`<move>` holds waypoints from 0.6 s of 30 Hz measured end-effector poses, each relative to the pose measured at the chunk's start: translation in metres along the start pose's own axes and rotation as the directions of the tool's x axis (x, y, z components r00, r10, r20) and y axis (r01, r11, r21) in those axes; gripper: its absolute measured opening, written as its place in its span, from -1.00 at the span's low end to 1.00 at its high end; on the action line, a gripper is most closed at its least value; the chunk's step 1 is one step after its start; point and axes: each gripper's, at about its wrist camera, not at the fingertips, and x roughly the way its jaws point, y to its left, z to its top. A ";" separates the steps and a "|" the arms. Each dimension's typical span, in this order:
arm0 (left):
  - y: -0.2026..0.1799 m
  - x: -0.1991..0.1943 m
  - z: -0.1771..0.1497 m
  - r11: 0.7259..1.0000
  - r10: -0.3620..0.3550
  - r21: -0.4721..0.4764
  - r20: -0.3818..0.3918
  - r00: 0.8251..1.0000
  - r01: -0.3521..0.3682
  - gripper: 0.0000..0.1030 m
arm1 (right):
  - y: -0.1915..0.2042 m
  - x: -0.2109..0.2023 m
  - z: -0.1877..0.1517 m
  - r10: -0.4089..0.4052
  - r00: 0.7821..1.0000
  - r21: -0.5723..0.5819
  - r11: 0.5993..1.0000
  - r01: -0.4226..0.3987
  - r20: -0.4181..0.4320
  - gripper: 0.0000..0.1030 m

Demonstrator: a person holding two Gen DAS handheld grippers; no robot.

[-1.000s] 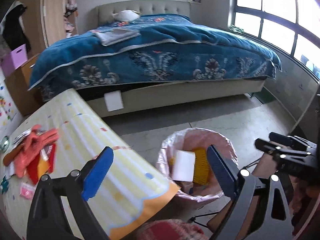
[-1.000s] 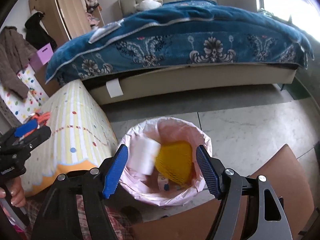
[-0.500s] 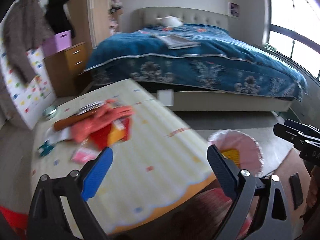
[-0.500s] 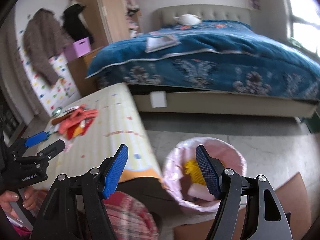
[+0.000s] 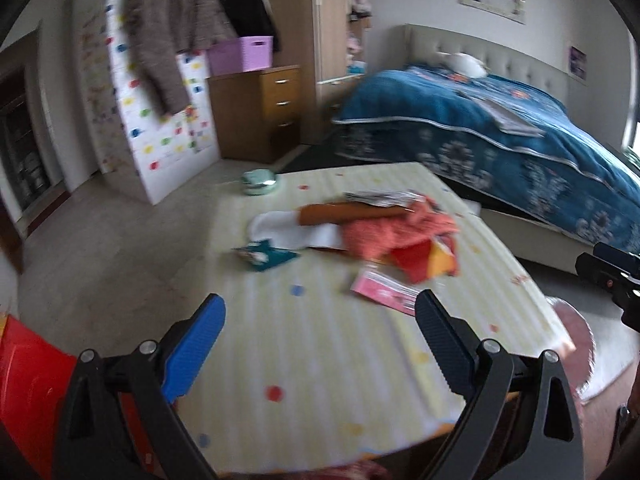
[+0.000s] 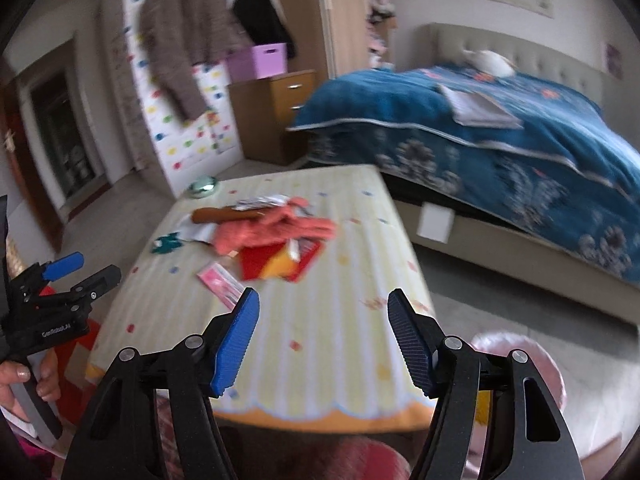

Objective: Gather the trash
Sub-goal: 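Return to the table and grasp the silver foil packet with the right gripper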

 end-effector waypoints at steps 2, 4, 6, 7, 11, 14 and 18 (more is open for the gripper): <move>0.012 0.004 0.006 1.000 0.021 -0.016 0.005 1.000 -0.021 0.81 | 0.017 0.015 0.014 0.026 1.000 -0.035 0.999 -0.026 -0.001 0.28; 0.025 0.012 0.016 0.999 0.044 -0.027 0.010 0.999 -0.043 0.81 | 0.030 0.034 0.030 0.048 0.999 -0.055 0.997 -0.048 -0.006 0.28; 0.033 0.023 0.026 0.998 0.060 -0.032 0.011 0.998 -0.059 0.80 | 0.041 0.052 0.043 0.058 0.998 -0.074 0.996 -0.059 -0.014 0.28; 0.036 0.027 0.029 0.997 0.065 -0.033 0.009 0.998 -0.065 0.80 | 0.047 0.063 0.050 0.064 0.998 -0.084 0.994 -0.065 -0.022 0.28; 0.049 0.059 0.047 0.995 0.092 -0.047 -0.015 0.996 -0.093 0.80 | 0.064 0.101 0.071 0.083 0.995 -0.104 0.991 -0.088 -0.052 0.28; 0.057 0.085 0.058 0.993 0.100 -0.062 -0.038 0.994 -0.103 0.80 | 0.070 0.134 0.085 0.090 0.993 -0.107 0.989 -0.099 -0.082 0.28; 0.063 0.110 0.068 0.991 0.109 -0.070 -0.056 0.992 -0.113 0.80 | 0.075 0.175 0.100 0.097 0.988 -0.091 0.990 -0.109 -0.123 0.28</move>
